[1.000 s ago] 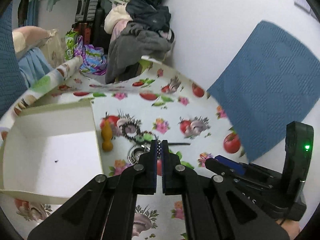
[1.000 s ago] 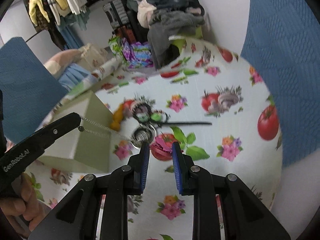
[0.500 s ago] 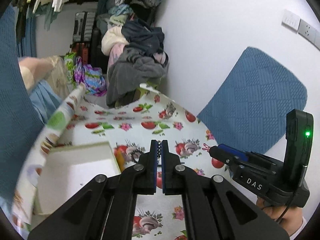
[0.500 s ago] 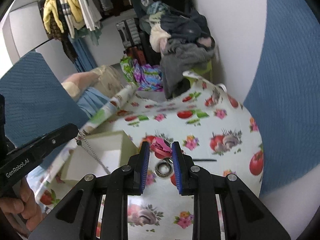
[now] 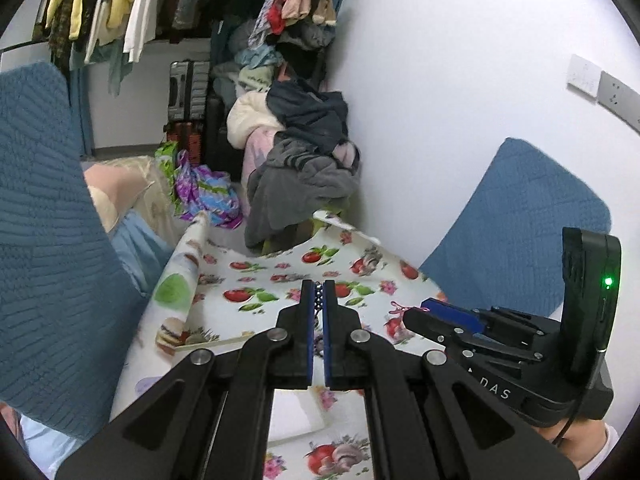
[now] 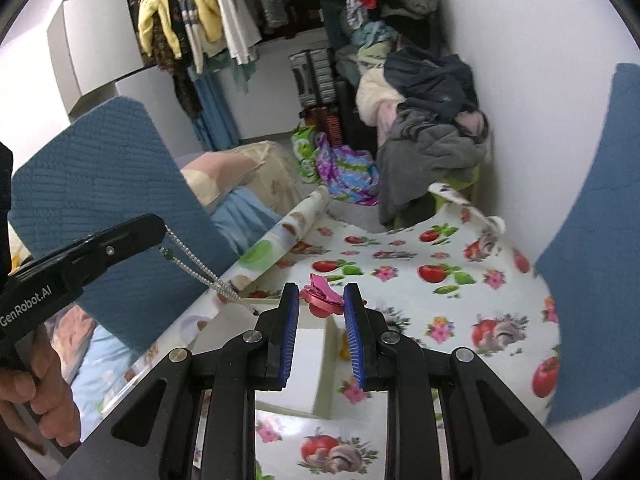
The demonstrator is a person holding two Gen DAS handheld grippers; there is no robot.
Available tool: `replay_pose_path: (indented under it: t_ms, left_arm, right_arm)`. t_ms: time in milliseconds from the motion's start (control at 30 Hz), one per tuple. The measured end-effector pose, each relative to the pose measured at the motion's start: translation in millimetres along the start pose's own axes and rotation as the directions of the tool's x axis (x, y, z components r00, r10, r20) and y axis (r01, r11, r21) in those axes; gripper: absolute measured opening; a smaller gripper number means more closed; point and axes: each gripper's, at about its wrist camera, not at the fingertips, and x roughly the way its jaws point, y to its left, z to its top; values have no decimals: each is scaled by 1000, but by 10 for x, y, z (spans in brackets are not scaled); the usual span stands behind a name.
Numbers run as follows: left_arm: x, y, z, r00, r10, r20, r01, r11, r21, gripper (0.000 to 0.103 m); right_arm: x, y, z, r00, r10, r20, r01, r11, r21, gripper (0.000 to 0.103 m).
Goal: Organize jewelry
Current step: 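Lift and carry the necklace and pink clip with both tools over the green box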
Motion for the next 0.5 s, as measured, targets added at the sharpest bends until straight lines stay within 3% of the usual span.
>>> replay_pose_path:
  t_ms: [500]
  left_arm:
    - [632,642,-757,984,72,-161,-83,994,-66,3]
  right_arm:
    - [1096,214,-595,982,54,-179,-56,998,-2,21]
